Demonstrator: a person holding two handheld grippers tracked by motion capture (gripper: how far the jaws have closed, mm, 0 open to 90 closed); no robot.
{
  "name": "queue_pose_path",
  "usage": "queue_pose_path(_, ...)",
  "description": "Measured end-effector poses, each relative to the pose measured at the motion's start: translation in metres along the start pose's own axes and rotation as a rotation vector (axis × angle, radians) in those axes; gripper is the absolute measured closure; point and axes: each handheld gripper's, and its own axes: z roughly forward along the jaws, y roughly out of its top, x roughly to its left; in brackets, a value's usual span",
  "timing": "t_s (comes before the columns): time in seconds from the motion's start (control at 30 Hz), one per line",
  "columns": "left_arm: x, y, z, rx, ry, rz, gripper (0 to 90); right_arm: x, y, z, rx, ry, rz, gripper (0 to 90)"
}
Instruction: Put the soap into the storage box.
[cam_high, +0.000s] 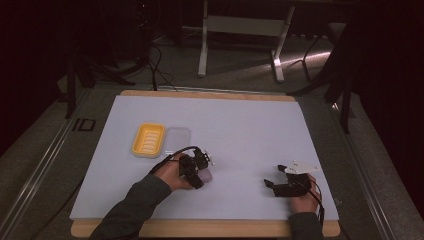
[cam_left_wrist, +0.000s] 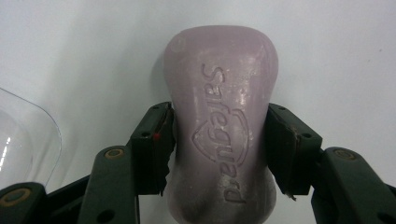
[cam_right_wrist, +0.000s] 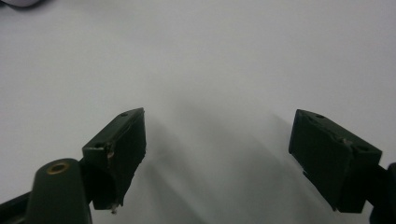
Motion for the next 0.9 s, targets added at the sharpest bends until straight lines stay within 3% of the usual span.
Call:
queue_pose_path(0.6, 0.003, 0.012, 0.003, 0.091, -0.019, -0.006, 46.0, 0.0, 0.0, 0.0, 0.004, 0.0, -0.001, 18.5)
queue_pose_path(0.9, 0.005, 0.016, 0.003, 0.114, -0.019, -0.045, 49.3, 0.0, 0.0, 0.001, 0.006, 0.001, -0.001, 18.5)
